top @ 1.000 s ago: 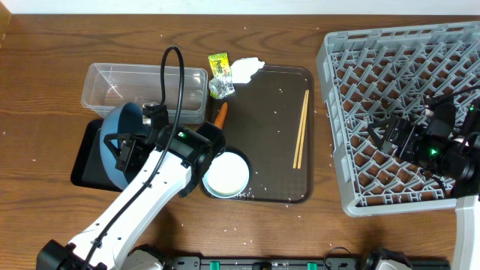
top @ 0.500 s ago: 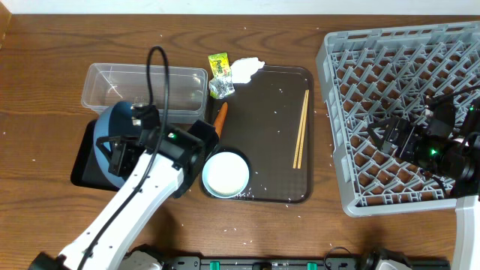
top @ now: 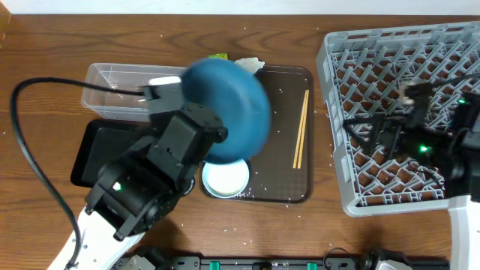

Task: Sort waste into correct bins and load items into the dishwasher rack
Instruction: 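Pass the blue plate from the left to the right gripper, then set the blue plate into the dish rack with the right gripper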

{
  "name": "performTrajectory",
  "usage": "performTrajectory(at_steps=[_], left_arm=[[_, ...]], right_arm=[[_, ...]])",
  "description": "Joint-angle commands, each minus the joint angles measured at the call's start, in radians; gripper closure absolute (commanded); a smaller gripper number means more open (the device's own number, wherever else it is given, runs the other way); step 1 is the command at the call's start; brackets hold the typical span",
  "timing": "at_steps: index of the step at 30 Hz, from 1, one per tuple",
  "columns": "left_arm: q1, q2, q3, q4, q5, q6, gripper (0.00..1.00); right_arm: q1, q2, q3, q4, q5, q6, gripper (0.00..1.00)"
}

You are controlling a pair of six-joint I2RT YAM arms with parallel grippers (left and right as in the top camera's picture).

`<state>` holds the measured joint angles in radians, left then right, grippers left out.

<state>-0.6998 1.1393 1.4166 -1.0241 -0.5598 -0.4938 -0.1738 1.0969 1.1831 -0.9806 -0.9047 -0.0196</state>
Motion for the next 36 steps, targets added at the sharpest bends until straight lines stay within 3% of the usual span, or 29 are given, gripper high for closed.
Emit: performTrajectory(at_steps=[1, 4, 8, 12, 13, 15, 16, 19, 22, 23, 31, 36], left_arm=[[-0.029, 0.008, 0.012, 0.037, 0.209, 0.087, 0.94], [-0.058, 0.010, 0.012, 0.059, 0.219, 0.091, 0.94], [-0.092, 0.003, 0.012, 0.080, 0.220, 0.093, 0.94], [-0.120, -0.013, 0.013, 0.101, 0.225, 0.093, 0.94], [-0.125, -0.016, 0.013, 0.109, 0.233, 0.093, 0.94], [-0.131, -0.024, 0.013, 0.118, 0.238, 0.093, 0.94], [-0.131, -0.024, 0.013, 0.118, 0.238, 0.093, 0.94], [-0.131, -0.024, 0.013, 0.114, 0.238, 0.093, 0.94], [-0.131, -0.024, 0.013, 0.114, 0.238, 0.093, 0.40], [-0.131, -0.026, 0.013, 0.114, 0.238, 0.093, 0.34], [-0.131, -0.059, 0.013, 0.129, 0.237, 0.093, 0.29], [-0.131, -0.074, 0.013, 0.125, 0.238, 0.093, 0.29]], right_arm=[[0.111, 0.001, -0.002, 0.024, -0.153, -0.104, 0.12], [0.225, 0.001, -0.002, 0.060, -0.095, -0.131, 0.12], [0.343, 0.006, -0.002, 0.096, 0.156, -0.055, 0.16], [0.423, 0.030, -0.002, 0.126, 0.296, -0.028, 0.25], [0.437, 0.040, -0.002, 0.137, 0.296, -0.024, 0.38], [0.454, 0.059, -0.002, 0.158, 0.296, -0.002, 0.84], [0.456, 0.065, -0.002, 0.165, 0.297, 0.006, 0.99], [0.450, 0.066, -0.001, 0.185, 0.354, 0.041, 0.99], [0.428, 0.050, -0.001, 0.196, 0.534, 0.138, 0.99], [0.415, 0.042, -0.001, 0.196, 0.622, 0.154, 0.99], [0.272, 0.042, -0.001, 0.328, 1.529, 0.285, 0.99], [0.184, 0.102, -0.001, 0.552, 1.817, 0.217, 0.99]])
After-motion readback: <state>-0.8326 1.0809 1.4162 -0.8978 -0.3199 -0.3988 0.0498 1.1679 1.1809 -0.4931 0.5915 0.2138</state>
